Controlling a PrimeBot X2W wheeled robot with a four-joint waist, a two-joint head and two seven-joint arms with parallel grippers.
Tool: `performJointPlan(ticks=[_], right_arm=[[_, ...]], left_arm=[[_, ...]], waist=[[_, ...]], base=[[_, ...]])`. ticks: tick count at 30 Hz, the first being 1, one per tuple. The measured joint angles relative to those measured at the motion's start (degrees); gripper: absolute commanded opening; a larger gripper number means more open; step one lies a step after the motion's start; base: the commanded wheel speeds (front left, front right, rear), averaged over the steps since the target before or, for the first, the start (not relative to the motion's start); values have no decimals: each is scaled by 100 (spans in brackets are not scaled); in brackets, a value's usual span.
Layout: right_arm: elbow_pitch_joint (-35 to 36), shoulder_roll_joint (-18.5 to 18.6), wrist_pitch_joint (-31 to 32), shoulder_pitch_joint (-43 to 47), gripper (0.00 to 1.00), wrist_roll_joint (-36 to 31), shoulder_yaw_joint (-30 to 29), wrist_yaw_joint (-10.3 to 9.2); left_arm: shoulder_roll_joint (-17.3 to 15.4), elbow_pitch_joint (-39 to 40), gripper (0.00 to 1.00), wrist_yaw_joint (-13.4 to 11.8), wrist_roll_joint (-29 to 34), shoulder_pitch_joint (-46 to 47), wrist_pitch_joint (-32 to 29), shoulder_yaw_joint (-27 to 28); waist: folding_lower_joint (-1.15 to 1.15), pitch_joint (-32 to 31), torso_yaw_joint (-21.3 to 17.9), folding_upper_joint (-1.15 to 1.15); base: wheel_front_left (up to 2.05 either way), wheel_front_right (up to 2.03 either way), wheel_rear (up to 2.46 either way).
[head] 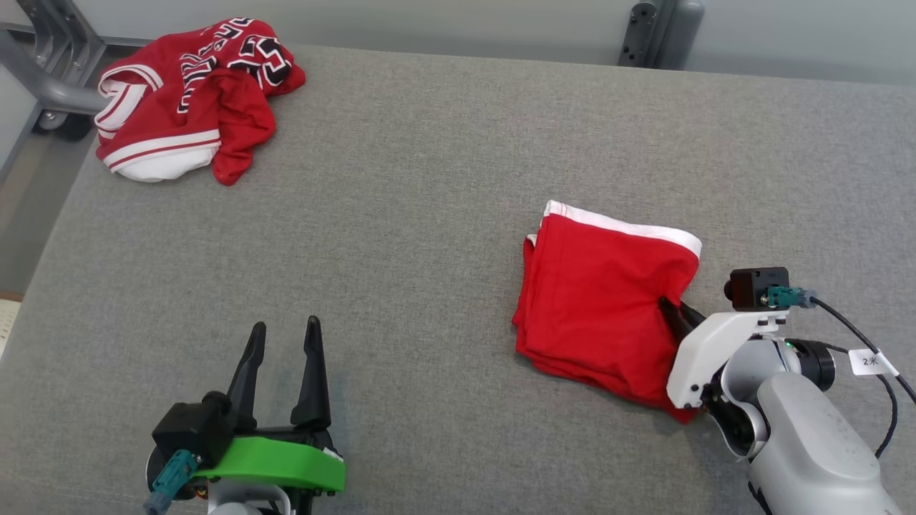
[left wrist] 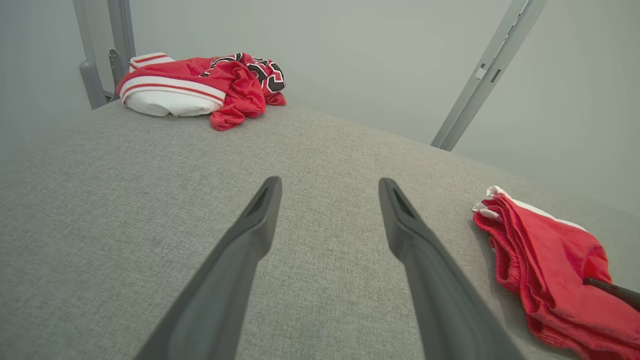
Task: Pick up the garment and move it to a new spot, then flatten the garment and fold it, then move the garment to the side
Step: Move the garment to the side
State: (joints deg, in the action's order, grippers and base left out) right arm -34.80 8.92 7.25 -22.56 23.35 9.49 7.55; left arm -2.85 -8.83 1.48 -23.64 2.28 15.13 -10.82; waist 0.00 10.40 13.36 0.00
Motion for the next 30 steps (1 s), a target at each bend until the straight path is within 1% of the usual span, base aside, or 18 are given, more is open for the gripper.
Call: performJointPlan(ticks=[5, 6, 10, 15, 25, 30], right_arm=[[-67, 141, -234, -237, 0, 70, 91, 1], [-71, 245, -323, -333, 0, 63, 146, 0], [-73, 416, -453, -520, 0, 30, 202, 0], [-108, 655, -592, -733, 0, -42, 148, -1], [-328, 619, -975, -967, 0, -79, 58, -1], [-503, 616, -1128, -1106, 0, -177, 80, -1]], left_arm=[[0, 16, 100, 37, 126, 105, 0, 0], [0, 24, 100, 60, 178, 149, 0, 16], [0, 32, 100, 122, 287, 276, 0, -5], [2, 5, 100, 214, 470, 457, 0, -40], [-41, -143, 100, 366, 715, 831, 0, -225], [-45, -158, 100, 407, 723, 966, 0, -312]], waist=[[0, 91, -188, 0], [0, 134, -303, 0], [0, 222, -582, 0], [0, 351, -1053, 0], [0, 658, -2087, 0], [0, 899, -2367, 0]], base=[[0, 0, 0], [0, 0, 0], [0, 0, 0], [0, 0, 0], [0, 0, 0], [0, 0, 0]])
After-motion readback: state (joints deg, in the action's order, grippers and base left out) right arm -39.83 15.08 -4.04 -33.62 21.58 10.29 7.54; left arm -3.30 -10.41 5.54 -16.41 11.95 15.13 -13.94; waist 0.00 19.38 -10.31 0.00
